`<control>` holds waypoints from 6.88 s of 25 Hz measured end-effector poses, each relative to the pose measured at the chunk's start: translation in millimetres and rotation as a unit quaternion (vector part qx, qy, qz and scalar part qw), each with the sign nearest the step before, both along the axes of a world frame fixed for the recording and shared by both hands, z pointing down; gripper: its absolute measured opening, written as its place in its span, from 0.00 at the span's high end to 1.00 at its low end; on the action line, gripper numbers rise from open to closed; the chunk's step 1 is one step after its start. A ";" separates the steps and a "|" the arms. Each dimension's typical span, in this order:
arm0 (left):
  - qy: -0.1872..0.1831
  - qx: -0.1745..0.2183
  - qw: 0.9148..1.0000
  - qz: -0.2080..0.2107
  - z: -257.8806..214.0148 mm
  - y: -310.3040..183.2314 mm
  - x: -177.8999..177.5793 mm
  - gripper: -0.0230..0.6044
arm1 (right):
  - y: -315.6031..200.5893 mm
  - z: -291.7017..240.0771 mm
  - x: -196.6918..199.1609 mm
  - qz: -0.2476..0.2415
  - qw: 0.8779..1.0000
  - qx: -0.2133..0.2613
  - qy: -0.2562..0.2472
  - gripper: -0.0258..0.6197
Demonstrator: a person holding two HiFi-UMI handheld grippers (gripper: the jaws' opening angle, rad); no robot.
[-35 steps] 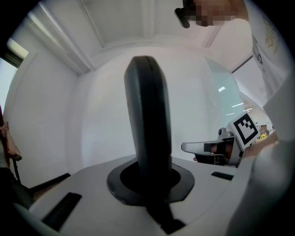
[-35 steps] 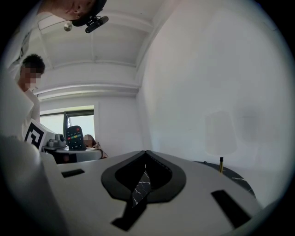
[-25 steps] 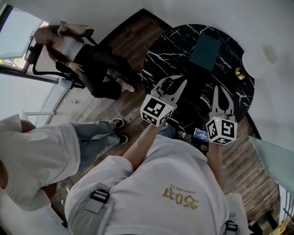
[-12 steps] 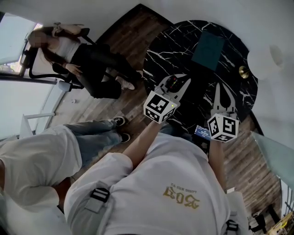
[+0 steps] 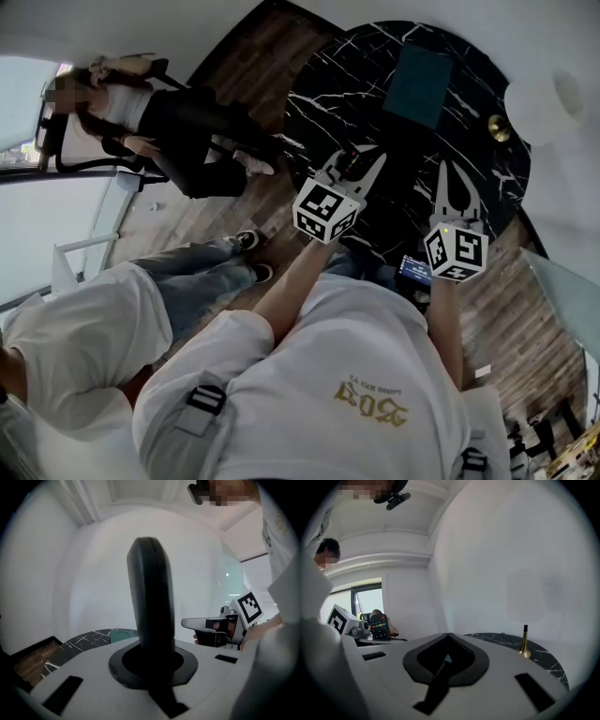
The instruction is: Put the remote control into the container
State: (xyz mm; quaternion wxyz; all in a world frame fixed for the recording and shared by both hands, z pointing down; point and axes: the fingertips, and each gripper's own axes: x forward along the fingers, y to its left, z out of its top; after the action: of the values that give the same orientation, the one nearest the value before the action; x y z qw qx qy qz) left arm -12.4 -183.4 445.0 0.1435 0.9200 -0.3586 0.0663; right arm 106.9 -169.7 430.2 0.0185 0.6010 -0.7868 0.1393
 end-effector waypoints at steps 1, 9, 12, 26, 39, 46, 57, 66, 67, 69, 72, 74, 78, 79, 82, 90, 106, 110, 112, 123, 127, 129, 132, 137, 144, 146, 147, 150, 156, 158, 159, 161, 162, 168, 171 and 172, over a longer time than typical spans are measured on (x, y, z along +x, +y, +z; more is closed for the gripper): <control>-0.001 -0.004 1.000 0.002 4.3 -1.0 1.7 0.93 | -1.6 4.0 0.8 0.001 1.000 -0.003 0.002 0.94; -0.014 -0.035 0.999 0.020 34.9 -3.2 12.2 0.93 | -7.2 41.2 -0.8 -0.003 0.999 -0.039 0.021 0.94; -0.016 -0.046 0.999 0.024 46.0 -5.8 14.8 0.93 | -8.4 52.3 0.4 -0.004 0.999 -0.050 0.020 0.94; -0.024 -0.091 0.995 0.034 93.1 -11.9 24.4 0.93 | -13.8 110.5 -8.0 -0.018 0.992 -0.116 0.037 0.94; -0.043 -0.121 0.991 0.046 127.7 -5.2 31.4 0.93 | -11.0 148.1 -17.3 -0.037 0.986 -0.160 0.028 0.94; -0.056 -0.137 0.987 0.060 144.3 0.8 34.3 0.93 | -8.2 159.7 -20.3 -0.047 0.983 -0.176 0.032 0.94; -0.082 -0.144 0.983 0.075 164.4 5.7 36.5 0.93 | -7.4 166.9 -34.2 -0.065 0.980 -0.186 0.026 0.94; -0.085 -0.153 0.981 0.084 176.9 7.4 37.6 0.93 | -7.9 180.5 -37.7 -0.078 0.974 -0.211 0.034 0.94; -0.088 -0.155 0.980 0.083 178.2 7.1 37.3 0.93 | -6.3 185.1 -38.1 -0.081 0.971 -0.220 0.035 0.94; -0.091 -0.161 0.979 0.082 180.8 6.5 37.1 0.93 | -1.9 195.0 -39.0 -0.087 0.966 -0.240 0.036 0.94; -0.096 -0.165 0.978 0.083 183.7 6.0 36.7 0.93 | 3.3 207.5 -42.2 -0.096 0.959 -0.265 0.036 0.94; -0.098 -0.166 0.978 0.084 184.4 5.6 37.0 0.93 | 4.4 212.0 -43.3 -0.098 0.956 -0.273 0.038 0.94; -0.101 -0.171 0.977 0.083 185.5 5.1 37.4 0.93 | 5.3 217.2 -45.3 -0.103 0.952 -0.286 0.035 0.94; -0.102 -0.174 0.976 0.082 186.1 4.8 37.4 0.93 | 5.3 218.0 -45.8 -0.104 0.952 -0.287 0.034 0.94; -0.109 -0.183 0.973 0.083 188.4 5.0 37.4 0.93 | 4.8 218.3 -47.4 -0.106 0.951 -0.287 0.036 0.94; -0.121 -0.203 0.968 0.084 194.9 7.0 32.1 0.90 | 3.2 217.4 -49.9 -0.110 0.951 -0.286 0.038 0.94; -0.160 -0.132 0.975 0.082 180.2 -5.8 32.2 0.80 | -0.2 211.8 -41.6 -0.092 0.957 -0.273 0.043 0.94; -0.178 -0.112 0.974 0.080 181.8 -7.2 36.6 0.76 | -1.4 212.2 -37.7 -0.089 0.957 -0.274 0.041 0.94; -0.186 -0.113 0.972 0.085 188.1 -7.4 42.2 0.67 | -2.4 213.2 -37.3 -0.089 0.956 -0.276 0.039 0.94; -0.285 -0.128 0.935 0.167 214.8 5.3 55.5 0.57 | -2.9 215.1 -33.0 -0.081 0.955 -0.283 0.044 0.94; -0.304 -0.123 0.929 0.174 218.5 5.7 56.3 0.57 | -3.3 216.4 -29.8 -0.080 0.954 -0.286 0.041 0.94; -0.312 -0.124 0.925 0.177 219.4 6.0 56.3 0.57 | -3.3 216.4 -28.6 -0.079 0.954 -0.286 0.040 0.94; -0.323 -0.124 0.920 0.184 221.4 7.2 56.1 0.57 | -3.0 216.8 -27.2 -0.077 0.954 -0.286 0.038 0.94; -0.346 -0.113 0.911 0.192 224.6 9.0 55.5 0.57 | -2.6 215.4 -26.6 -0.078 0.955 -0.284 0.039 0.94; -0.320 -0.113 0.924 0.177 214.6 2.3 52.6 0.60 | -2.2 206.5 -24.7 -0.077 0.959 -0.272 0.039 0.94; -0.318 -0.104 0.926 0.175 211.2 2.9 51.6 0.69 | -1.3 204.8 -22.4 -0.074 0.959 -0.269 0.038 0.94; -0.315 -0.103 0.927 0.175 211.0 3.9 51.2 0.74 | -0.8 204.4 -21.1 -0.073 0.960 -0.269 0.037 0.94; -0.300 -0.105 0.933 0.169 212.5 5.0 50.3 0.95 | -0.6 203.5 -16.7 -0.068 0.961 -0.269 0.022 0.94; -0.284 -0.112 0.941 0.144 207.8 6.8 40.1 0.95 | 3.1 194.4 -6.2 -0.061 0.963 -0.261 0.018 0.94; -0.279 -0.109 0.945 0.134 203.5 5.8 37.2 0.95 | 1.9 190.3 -3.0 -0.060 0.965 -0.255 0.026 0.94; -0.276 -0.107 0.946 0.130 200.9 5.3 36.2 0.95 | 1.8 188.6 -2.4 -0.062 0.965 -0.253 0.029 0.94; -0.264 -0.103 0.951 0.120 195.1 4.2 35.3 0.95 | 2.7 185.1 -2.5 -0.066 0.966 -0.248 0.034 0.94; -0.254 -0.102 0.955 0.114 191.7 2.4 35.3 0.95 | 2.9 183.1 -2.5 -0.068 0.967 -0.244 0.035 0.94; -0.153 -0.092 0.981 0.074 155.0 -12.0 34.1 0.95 | 1.8 165.0 2.3 -0.056 0.975 -0.211 0.040 0.94; -0.097 -0.057 0.992 0.062 116.1 -13.1 33.6 0.95 | -0.6 143.4 11.7 -0.031 0.984 -0.173 0.040 0.94; -0.094 -0.037 0.994 0.050 103.9 -15.3 29.8 0.95 | -2.3 136.0 14.6 -0.024 0.986 -0.160 0.040 0.94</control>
State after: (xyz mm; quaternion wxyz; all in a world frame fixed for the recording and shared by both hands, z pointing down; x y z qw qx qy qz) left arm 17.3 -198.6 549.0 0.1400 0.9204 -0.3216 0.1726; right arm 121.5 -172.0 566.2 0.1493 0.5765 -0.7672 0.2384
